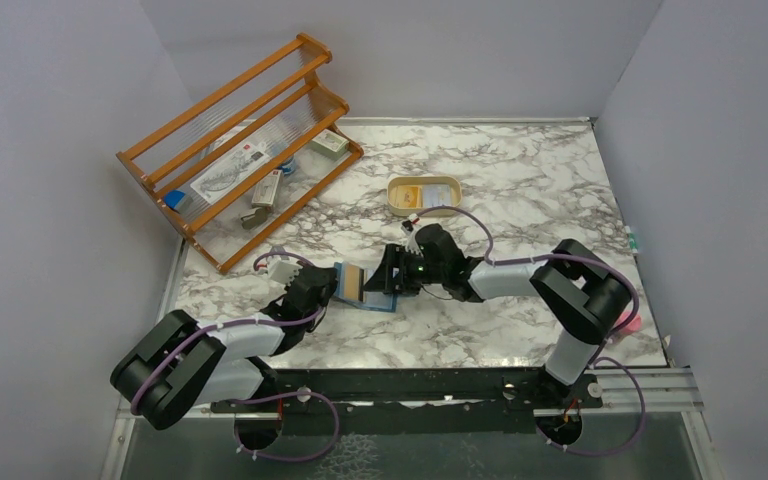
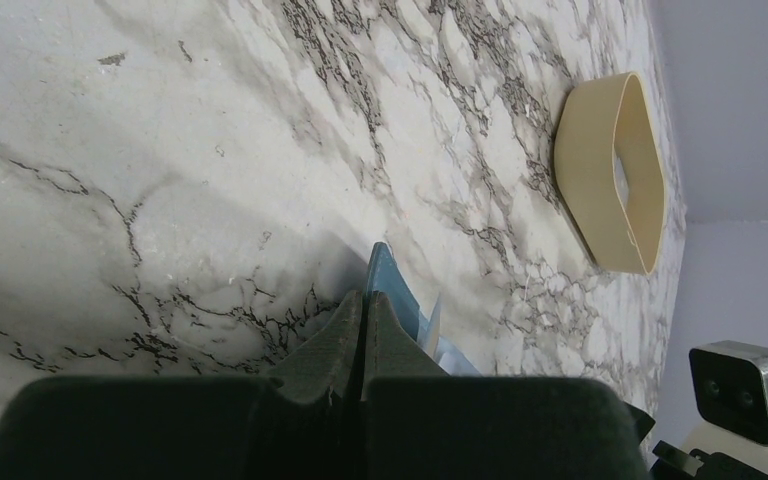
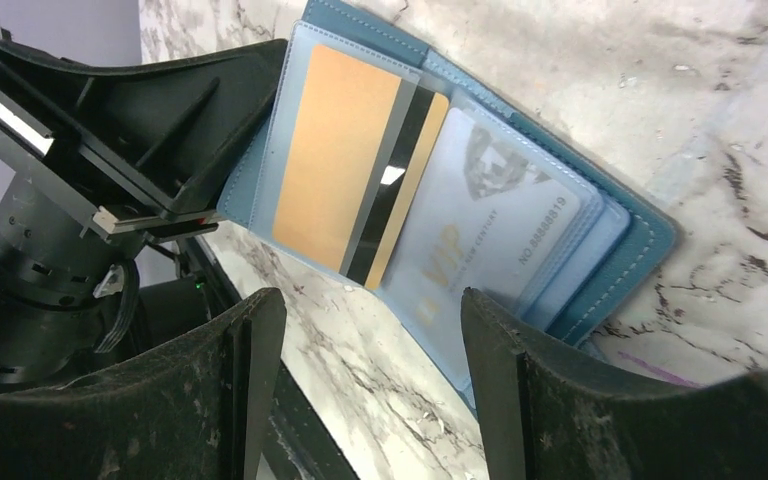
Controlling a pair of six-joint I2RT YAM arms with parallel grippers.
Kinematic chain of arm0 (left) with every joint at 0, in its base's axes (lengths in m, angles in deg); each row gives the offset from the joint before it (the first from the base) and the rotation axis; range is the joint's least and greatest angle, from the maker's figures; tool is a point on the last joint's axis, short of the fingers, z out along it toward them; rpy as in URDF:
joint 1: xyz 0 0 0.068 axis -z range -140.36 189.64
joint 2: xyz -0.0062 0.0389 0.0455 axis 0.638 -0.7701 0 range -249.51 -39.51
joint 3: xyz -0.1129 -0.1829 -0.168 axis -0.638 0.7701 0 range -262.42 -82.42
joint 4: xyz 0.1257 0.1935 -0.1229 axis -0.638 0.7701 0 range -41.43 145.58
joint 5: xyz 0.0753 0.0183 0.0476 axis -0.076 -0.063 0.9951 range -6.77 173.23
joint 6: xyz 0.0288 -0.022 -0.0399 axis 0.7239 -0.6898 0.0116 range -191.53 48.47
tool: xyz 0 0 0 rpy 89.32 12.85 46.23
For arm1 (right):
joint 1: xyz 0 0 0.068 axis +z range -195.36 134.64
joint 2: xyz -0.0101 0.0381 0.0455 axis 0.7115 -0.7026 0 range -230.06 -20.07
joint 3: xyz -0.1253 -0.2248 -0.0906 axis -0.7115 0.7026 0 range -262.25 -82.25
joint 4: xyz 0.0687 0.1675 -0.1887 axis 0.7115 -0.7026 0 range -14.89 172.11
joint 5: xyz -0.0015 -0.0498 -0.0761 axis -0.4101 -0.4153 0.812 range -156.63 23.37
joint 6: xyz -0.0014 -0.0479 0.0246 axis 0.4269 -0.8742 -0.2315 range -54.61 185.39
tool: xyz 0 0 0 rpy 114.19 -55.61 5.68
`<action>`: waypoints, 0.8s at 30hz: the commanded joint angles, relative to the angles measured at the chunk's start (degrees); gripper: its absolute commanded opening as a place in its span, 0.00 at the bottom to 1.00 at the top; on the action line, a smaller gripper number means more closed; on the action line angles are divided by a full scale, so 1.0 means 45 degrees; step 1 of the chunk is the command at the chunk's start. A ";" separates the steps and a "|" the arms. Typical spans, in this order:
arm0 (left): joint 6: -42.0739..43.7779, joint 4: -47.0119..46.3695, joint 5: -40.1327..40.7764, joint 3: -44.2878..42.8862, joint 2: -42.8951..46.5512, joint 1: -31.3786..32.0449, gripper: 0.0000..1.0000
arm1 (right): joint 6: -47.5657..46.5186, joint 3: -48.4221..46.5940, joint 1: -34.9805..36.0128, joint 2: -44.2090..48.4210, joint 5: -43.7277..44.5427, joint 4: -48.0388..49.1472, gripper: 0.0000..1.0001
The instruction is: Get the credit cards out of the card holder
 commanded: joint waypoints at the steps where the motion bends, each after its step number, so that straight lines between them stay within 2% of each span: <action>1: -0.0091 0.0195 0.0270 0.0190 0.0247 0.0066 0.00 | -0.0465 0.0246 -0.0192 0.0382 0.0656 -0.0406 0.71; 7: -0.0121 0.0174 0.0188 0.0115 -0.0002 0.0072 0.00 | -0.0480 -0.0155 -0.0197 -0.0264 -0.0728 0.0828 0.70; 16: -0.0054 0.0174 0.0280 0.0103 -0.0382 0.0064 0.00 | 0.0959 -0.0483 0.0072 -0.1393 -0.1979 0.2815 0.70; 24: 0.0068 0.0155 0.0675 0.0193 -0.1430 0.0063 0.00 | 0.2023 -0.0717 0.0271 -0.2232 -0.2214 0.3070 0.70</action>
